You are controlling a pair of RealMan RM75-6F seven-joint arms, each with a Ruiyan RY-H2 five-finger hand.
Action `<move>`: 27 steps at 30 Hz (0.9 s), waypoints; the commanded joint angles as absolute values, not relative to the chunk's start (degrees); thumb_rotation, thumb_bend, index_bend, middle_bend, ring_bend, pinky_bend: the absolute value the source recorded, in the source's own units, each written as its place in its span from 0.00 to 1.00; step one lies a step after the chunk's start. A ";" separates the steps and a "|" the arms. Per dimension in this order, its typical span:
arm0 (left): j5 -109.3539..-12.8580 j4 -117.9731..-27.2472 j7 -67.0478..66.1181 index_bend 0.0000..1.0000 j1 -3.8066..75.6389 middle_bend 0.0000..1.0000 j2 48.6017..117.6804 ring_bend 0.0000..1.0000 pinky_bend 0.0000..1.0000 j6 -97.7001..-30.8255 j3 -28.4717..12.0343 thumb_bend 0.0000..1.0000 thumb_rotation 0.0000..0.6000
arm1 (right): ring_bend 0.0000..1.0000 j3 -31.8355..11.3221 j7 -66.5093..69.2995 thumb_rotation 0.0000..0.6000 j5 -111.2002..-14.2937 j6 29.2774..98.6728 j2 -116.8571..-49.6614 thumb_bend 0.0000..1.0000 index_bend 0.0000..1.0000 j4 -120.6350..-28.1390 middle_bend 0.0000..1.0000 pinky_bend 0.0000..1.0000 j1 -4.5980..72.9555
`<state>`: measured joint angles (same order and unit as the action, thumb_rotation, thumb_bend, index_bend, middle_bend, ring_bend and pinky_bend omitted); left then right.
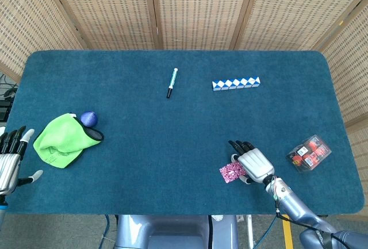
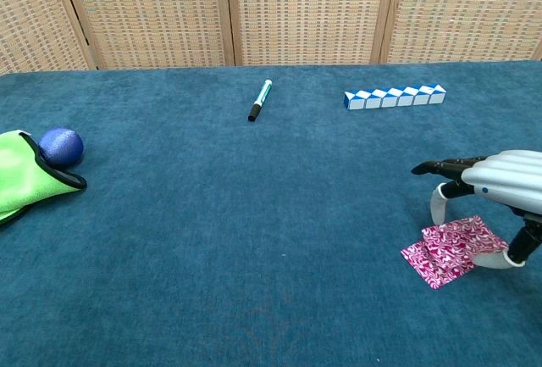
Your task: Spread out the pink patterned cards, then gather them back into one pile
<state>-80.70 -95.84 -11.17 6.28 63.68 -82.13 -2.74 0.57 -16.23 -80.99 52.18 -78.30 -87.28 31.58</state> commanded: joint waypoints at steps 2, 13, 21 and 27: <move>-80.74 -95.84 -11.12 0.00 6.28 0.00 63.66 0.00 0.00 -82.13 -2.73 0.00 1.00 | 0.00 0.65 -17.83 1.00 -80.93 51.89 -78.53 0.31 0.44 -87.13 0.00 0.11 32.00; -80.80 -95.81 -11.07 0.00 6.25 0.00 63.67 0.00 0.00 -82.20 -2.70 0.00 1.00 | 0.00 0.30 -20.81 1.00 -77.40 49.91 -79.02 0.31 0.44 -87.36 0.00 0.11 32.84; -80.76 -95.84 -11.10 0.00 6.28 0.00 63.65 0.00 0.00 -82.13 -2.71 0.00 1.00 | 0.00 0.11 -22.09 1.00 -76.12 49.97 -79.28 0.31 0.44 -88.25 0.00 0.11 33.14; -80.80 -95.81 -10.98 0.00 6.26 0.00 63.60 0.00 0.00 -82.12 -2.67 0.00 1.00 | 0.00 0.24 -22.43 1.00 -75.81 50.32 -79.55 0.31 0.44 -88.54 0.00 0.11 33.12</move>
<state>-80.80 -95.81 -10.98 6.26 63.60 -82.11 -2.67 0.23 -22.42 -75.81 50.31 -79.54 -88.53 33.12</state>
